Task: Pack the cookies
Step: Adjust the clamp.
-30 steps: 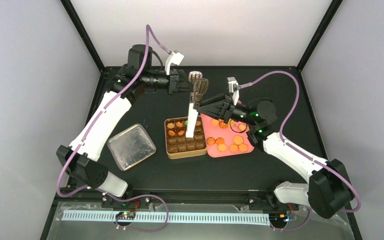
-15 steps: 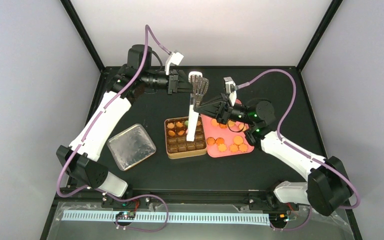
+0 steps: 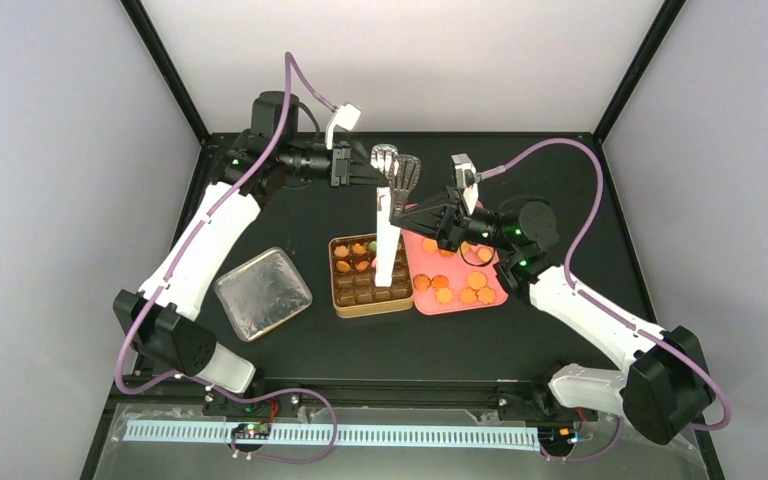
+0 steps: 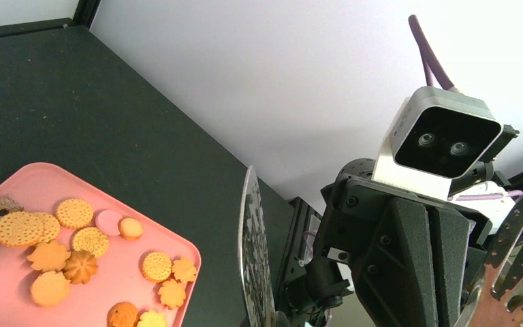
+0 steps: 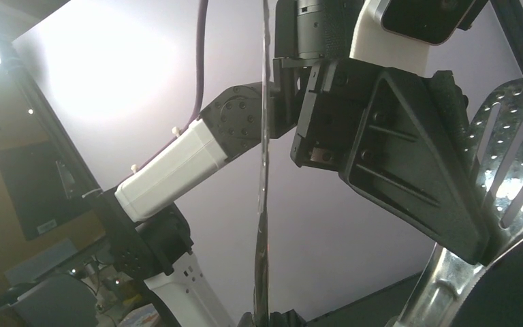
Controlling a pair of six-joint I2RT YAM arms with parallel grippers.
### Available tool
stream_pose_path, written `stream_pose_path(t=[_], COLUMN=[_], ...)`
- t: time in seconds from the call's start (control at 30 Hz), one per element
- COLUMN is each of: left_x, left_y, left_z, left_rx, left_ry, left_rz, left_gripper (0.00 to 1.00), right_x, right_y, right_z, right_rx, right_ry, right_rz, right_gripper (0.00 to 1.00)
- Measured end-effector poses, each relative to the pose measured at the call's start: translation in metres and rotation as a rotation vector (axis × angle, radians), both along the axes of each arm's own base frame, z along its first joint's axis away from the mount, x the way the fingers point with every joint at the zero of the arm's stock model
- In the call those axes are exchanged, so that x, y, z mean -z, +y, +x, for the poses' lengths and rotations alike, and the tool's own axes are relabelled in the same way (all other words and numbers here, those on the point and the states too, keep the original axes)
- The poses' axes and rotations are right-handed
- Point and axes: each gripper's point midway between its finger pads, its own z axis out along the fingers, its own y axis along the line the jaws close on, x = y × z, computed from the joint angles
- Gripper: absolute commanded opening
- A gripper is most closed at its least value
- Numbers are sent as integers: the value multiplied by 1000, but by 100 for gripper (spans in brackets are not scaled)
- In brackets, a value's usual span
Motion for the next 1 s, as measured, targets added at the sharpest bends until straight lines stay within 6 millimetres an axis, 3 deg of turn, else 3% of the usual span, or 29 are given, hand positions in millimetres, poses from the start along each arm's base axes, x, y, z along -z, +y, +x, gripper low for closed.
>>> stream_pose_path(t=[0.47,0.7,1.0], left_x=[9,23,26], left_y=[-1,-1,5], left_z=[5,8,11], left_rx=[-5,-5,-20], left_ry=[11,54,43], left_rz=[14,34,50], left_gripper=[2,2,2], right_x=[-1,2,3], right_y=[4,20,36], right_z=[-7,-16,-20], right_rx=[-42,-57,-26], right_ry=[-11,-37,-92], right_rz=[-31,-86,-164], right_gripper=[1,1,1])
